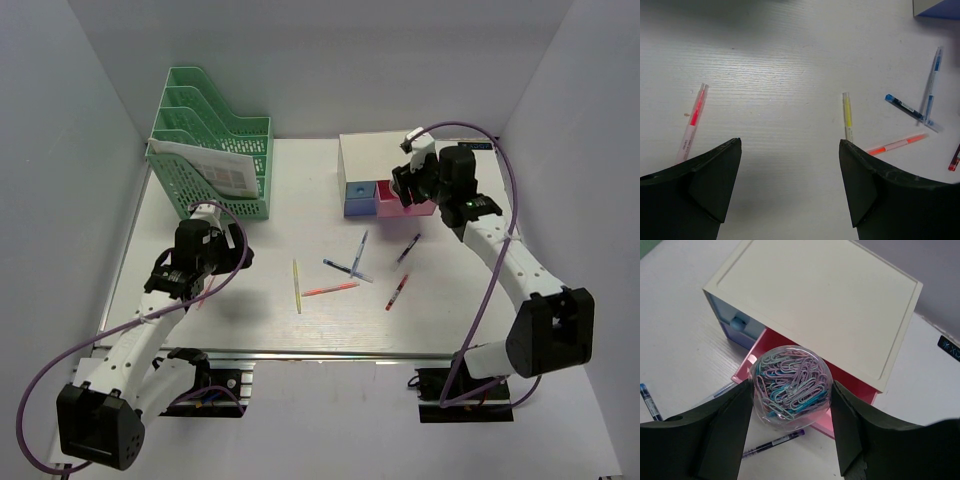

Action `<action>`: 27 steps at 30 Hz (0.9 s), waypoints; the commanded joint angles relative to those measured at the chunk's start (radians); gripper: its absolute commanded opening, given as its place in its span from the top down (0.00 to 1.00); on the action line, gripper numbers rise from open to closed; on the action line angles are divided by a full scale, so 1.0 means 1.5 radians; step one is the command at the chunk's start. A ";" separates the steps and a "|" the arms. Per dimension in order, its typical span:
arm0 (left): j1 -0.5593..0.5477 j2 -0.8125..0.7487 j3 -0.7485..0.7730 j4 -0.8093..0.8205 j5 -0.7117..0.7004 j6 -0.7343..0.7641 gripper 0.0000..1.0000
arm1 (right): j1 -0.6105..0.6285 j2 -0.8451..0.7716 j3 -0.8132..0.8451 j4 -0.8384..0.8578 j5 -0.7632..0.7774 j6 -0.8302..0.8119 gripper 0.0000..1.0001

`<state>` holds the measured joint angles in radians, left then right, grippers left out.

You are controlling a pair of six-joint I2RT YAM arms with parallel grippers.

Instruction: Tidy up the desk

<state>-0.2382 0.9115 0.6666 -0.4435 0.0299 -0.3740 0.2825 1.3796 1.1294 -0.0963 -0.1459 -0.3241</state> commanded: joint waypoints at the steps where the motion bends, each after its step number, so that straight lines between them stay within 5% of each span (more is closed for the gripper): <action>1: -0.003 -0.020 -0.005 0.006 0.010 0.008 0.11 | -0.009 0.009 0.024 0.049 0.006 0.009 1.00; 27: -0.003 -0.036 -0.005 0.014 0.024 0.010 0.12 | -0.043 0.080 0.075 -0.046 -0.044 -0.020 1.00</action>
<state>-0.2382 0.8822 0.6640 -0.4400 0.0494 -0.3668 0.2264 1.4952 1.1904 -0.1360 -0.1795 -0.3347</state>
